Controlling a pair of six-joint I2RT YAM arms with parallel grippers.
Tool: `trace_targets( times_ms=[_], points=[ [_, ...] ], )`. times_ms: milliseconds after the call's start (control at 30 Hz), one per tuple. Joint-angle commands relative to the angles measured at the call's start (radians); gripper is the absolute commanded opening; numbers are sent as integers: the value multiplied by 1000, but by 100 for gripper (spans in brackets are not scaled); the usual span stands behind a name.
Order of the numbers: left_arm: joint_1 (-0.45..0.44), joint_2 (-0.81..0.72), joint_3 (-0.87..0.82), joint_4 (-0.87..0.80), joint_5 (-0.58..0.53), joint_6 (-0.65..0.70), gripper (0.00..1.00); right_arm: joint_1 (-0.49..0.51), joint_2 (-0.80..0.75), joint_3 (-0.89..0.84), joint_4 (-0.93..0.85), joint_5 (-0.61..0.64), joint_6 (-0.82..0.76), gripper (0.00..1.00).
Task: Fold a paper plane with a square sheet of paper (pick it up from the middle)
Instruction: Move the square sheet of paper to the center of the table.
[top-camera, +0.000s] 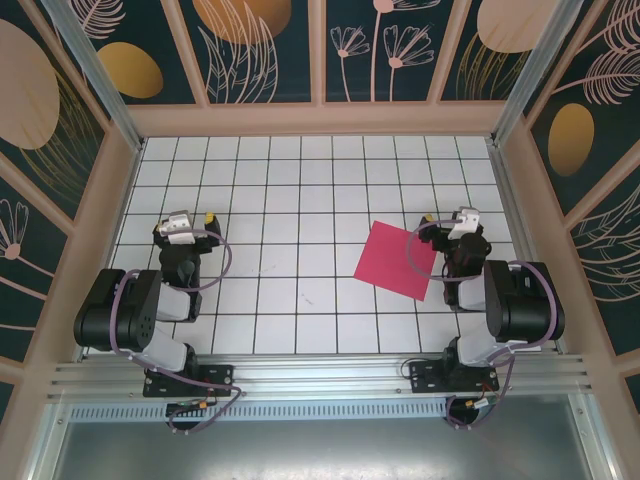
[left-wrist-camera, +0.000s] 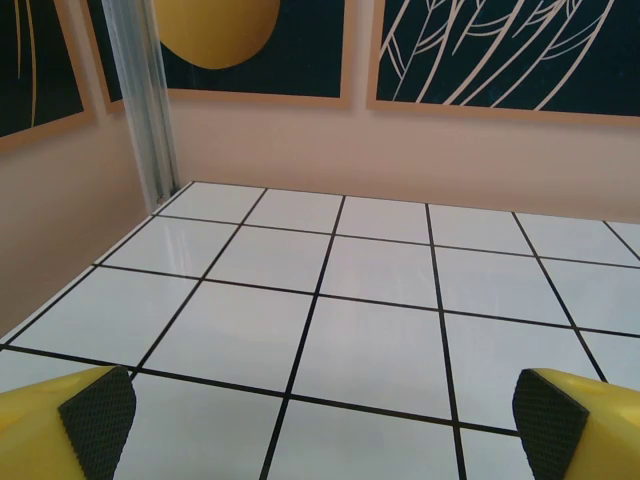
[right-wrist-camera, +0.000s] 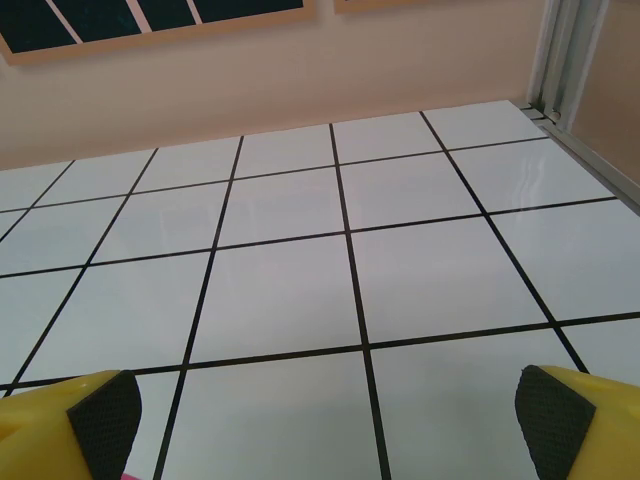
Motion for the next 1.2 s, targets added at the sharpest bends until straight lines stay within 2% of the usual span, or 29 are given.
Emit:
trace_targets(
  times_ms=[0,567,667,700,767,867,933,1000,1067,1133,1167],
  points=[
    [7,0,15,10,15,13,99,3,1,2,47,-1,1,99],
    [7,-8,4,26,21,14,99,-1,-4,5,42,-17,3,99],
    [7,-46,-60,116,9,8,98,22,-64,36,-60,9,-19,99],
    [7,-81,-79,121,-6,4,98,31,-110,66,-155,28,-11,99],
    [7,-191,-90,23,-25,-12,99,32,-195,174,-473,38,57,99],
    [7,-391,-21,-324,-46,-92,99,30,-240,372,-915,103,268,99],
    [7,-472,52,-513,-40,-151,98,24,-230,482,-1148,67,358,99],
    [7,-525,103,-647,-67,-235,99,2,-232,507,-1223,-111,397,99],
    [7,-562,139,-767,-83,-355,99,-7,-232,505,-1274,-226,426,99],
    [7,-608,155,-865,-74,-469,99,-1,-231,502,-1324,-300,437,98],
    [7,-635,148,-906,-48,-531,98,10,-229,506,-1362,-312,447,94]
  ],
)
